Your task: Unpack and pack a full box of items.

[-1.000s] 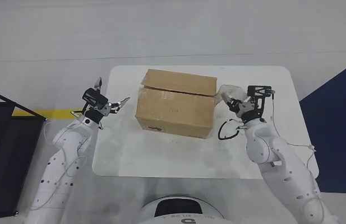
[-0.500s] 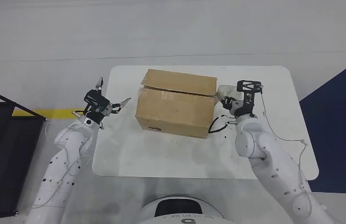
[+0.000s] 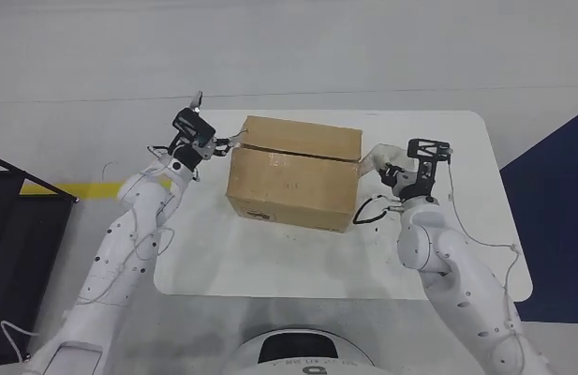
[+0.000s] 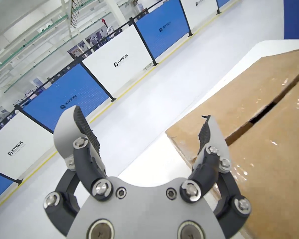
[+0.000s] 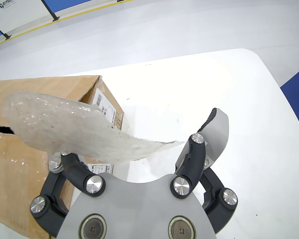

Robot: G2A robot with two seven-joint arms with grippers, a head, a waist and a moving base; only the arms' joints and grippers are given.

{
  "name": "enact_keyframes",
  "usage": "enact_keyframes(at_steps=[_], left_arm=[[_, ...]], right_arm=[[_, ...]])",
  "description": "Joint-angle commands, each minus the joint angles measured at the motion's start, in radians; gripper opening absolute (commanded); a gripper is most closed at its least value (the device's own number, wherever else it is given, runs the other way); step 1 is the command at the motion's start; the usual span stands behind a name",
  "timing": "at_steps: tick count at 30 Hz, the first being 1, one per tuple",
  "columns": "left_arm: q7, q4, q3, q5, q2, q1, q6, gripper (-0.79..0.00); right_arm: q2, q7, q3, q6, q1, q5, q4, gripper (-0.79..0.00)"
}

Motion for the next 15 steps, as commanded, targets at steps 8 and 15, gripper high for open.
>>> enact_keyframes(at_steps=[8, 15], left_arm=[[0.059, 0.245, 0.14, 0.054, -0.038, -0.104, 0.061, 0.0], [0.09, 0.281, 0.144, 0.054, -0.043, -0.106, 0.073, 0.0]], right_arm=[[-0.009, -0.007, 0.037, 0.005, -0.048, -0.002, -0.027, 0.0], [-0.021, 0.045, -0.02, -0.003, -0.011, -0.093, -0.047, 0.0]])
